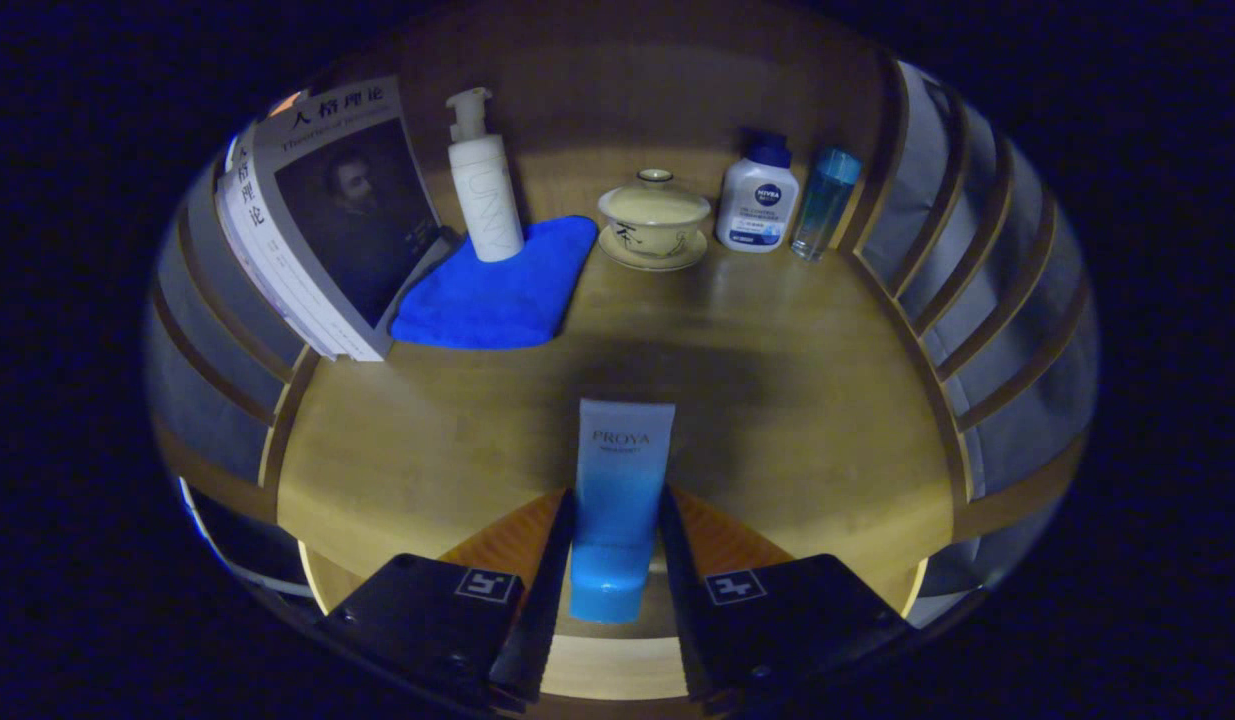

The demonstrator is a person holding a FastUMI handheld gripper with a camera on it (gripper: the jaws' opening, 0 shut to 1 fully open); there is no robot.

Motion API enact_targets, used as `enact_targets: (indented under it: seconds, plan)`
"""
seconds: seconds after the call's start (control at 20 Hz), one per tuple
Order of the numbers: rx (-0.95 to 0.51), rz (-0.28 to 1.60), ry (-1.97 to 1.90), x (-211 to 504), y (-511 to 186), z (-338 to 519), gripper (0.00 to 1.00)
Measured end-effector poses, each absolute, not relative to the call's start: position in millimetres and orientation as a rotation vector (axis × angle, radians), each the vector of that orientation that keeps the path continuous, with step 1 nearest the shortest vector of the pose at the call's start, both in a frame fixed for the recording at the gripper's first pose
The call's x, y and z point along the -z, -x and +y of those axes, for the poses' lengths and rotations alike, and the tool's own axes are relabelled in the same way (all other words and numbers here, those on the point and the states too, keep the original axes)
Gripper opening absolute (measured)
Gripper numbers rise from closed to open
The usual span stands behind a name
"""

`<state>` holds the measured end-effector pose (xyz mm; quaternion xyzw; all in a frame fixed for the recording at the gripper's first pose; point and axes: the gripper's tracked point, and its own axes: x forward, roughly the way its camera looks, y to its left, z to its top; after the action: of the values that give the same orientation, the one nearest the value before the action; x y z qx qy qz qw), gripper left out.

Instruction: Pull open the drawer, take out the items inside it, and place them on the countertop above the cabinet.

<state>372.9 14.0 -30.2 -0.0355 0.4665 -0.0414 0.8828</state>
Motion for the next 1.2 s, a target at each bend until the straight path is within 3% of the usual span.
enact_targets:
  seconds: [0.3,0.55,0.6,0.85,0.95,1.2]
  plan:
    - [0.091,0.832,-0.009,2,-357,21,0.64]
    - [0.037,0.602,0.034,-33,-301,32,0.66]
    - [0.023,0.552,0.032,-35,-290,36,0.80]
    - [-0.075,0.359,0.046,-52,-219,64,0.90]
    - [-0.094,0.298,0.051,-52,-194,69,1.00]
    - [-0.122,0.184,0.003,-62,-140,68,0.99]
